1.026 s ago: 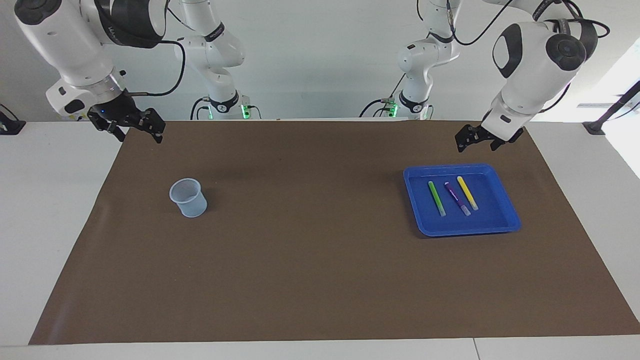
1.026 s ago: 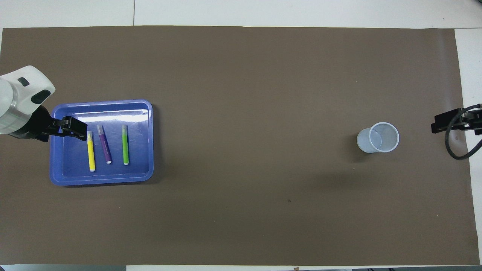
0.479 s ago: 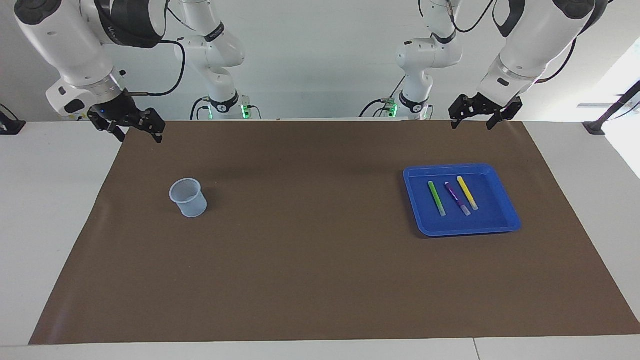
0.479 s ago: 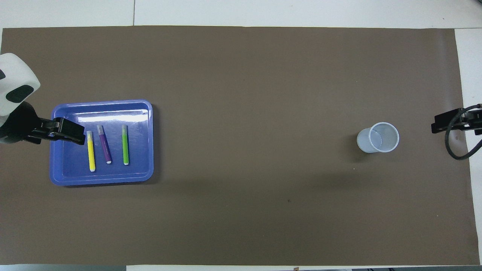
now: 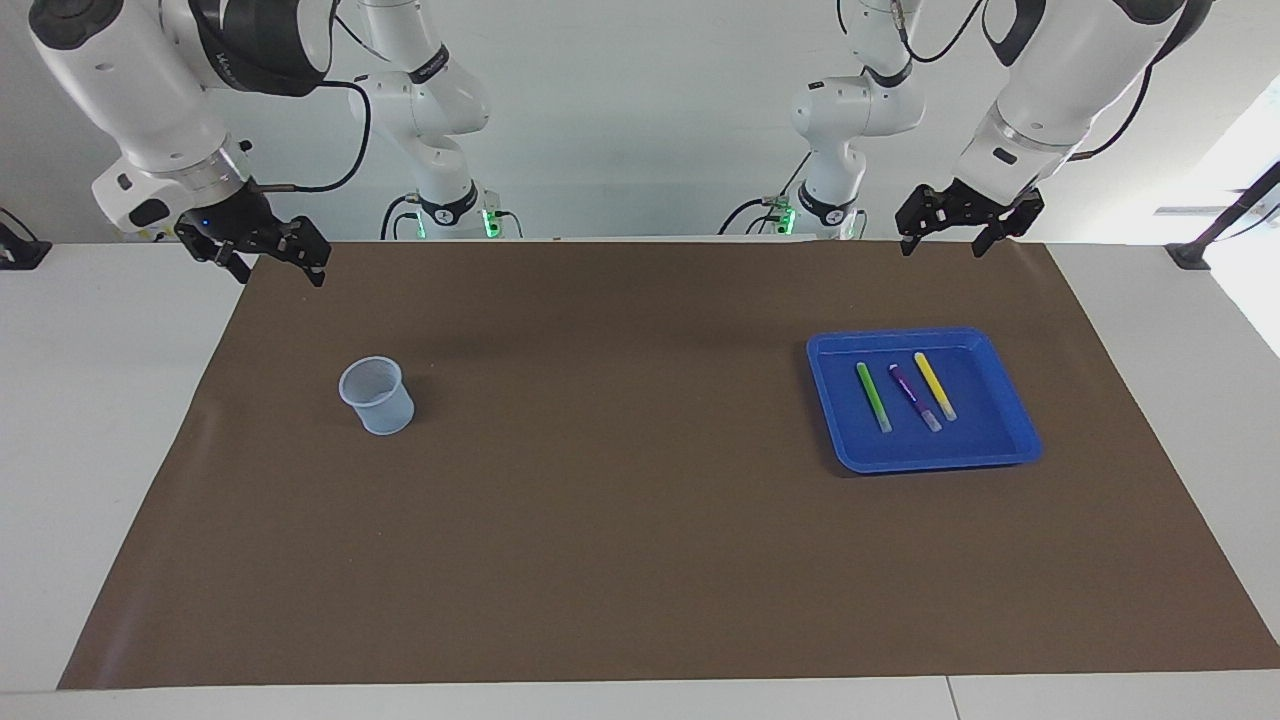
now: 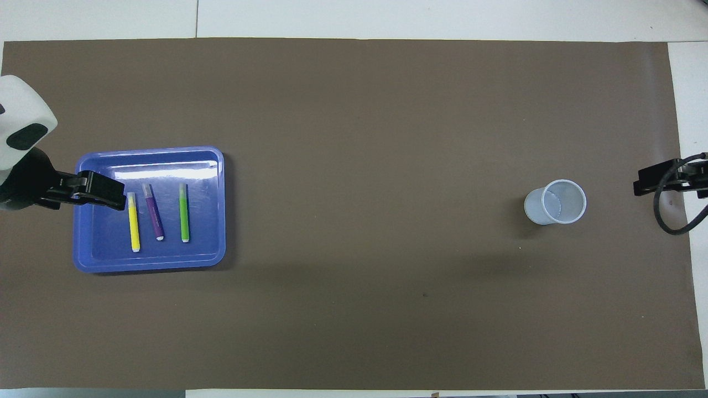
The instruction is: Right arm passes pens to left for tray arrangement
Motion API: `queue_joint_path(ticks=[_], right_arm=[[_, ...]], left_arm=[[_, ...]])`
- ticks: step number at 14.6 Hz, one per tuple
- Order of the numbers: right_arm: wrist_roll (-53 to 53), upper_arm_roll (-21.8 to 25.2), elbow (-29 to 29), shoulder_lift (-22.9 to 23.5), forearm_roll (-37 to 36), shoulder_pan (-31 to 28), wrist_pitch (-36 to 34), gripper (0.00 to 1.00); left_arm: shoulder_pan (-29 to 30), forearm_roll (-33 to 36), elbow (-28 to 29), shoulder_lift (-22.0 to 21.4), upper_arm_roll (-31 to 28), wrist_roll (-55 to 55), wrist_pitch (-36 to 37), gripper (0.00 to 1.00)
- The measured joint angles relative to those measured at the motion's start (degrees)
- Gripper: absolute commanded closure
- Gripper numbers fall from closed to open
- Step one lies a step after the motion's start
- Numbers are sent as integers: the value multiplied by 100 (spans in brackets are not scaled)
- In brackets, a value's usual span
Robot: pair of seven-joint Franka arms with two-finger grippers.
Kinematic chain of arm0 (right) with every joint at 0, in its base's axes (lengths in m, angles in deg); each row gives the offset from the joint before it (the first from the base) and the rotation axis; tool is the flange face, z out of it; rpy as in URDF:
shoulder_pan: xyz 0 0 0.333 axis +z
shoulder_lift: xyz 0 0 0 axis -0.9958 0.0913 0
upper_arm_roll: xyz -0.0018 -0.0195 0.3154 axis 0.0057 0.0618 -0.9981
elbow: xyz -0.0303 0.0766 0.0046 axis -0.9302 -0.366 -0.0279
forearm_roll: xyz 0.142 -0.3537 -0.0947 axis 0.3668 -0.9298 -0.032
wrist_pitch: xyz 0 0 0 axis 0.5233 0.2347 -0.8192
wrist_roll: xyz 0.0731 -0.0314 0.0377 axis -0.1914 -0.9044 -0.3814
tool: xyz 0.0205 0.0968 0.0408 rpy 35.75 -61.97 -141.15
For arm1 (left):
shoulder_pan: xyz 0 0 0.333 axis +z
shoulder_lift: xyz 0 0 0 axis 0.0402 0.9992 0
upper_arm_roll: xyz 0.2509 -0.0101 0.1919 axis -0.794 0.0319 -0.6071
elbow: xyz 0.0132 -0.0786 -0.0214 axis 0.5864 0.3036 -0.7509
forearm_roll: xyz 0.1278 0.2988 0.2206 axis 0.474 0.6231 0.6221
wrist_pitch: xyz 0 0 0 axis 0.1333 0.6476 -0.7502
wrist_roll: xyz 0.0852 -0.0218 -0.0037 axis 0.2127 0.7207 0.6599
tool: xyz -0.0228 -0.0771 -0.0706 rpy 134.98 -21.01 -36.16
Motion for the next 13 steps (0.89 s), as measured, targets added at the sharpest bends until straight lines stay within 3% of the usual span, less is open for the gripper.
queue_joint_path(ticks=[13], right_arm=[[0,0,0,0,0,0,0,0]], left_arm=[[0,0,0,0,-52,4,-50,0]])
